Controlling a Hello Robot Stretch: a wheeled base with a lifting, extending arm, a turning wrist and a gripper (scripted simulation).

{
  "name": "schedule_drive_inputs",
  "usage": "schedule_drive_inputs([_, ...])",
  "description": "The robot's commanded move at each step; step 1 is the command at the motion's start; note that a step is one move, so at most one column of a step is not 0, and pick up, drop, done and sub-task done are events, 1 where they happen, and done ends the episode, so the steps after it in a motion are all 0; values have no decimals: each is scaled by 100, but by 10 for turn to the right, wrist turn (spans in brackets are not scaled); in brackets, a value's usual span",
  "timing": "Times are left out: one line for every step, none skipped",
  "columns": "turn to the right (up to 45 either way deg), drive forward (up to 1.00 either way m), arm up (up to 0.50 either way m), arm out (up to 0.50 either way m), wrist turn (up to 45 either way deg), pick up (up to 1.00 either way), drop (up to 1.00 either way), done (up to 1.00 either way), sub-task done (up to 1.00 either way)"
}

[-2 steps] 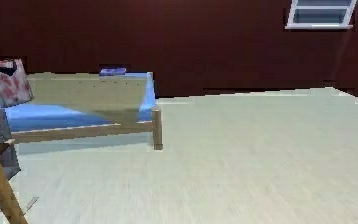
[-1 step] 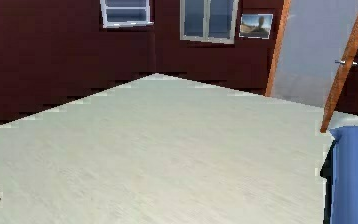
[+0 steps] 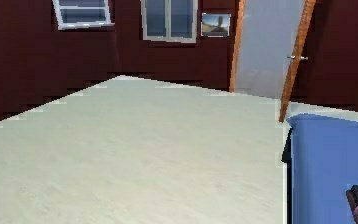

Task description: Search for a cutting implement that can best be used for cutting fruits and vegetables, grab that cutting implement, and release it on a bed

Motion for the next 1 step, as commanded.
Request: schedule_drive_inputs([0,55,0,0,0,0,0,0,0])
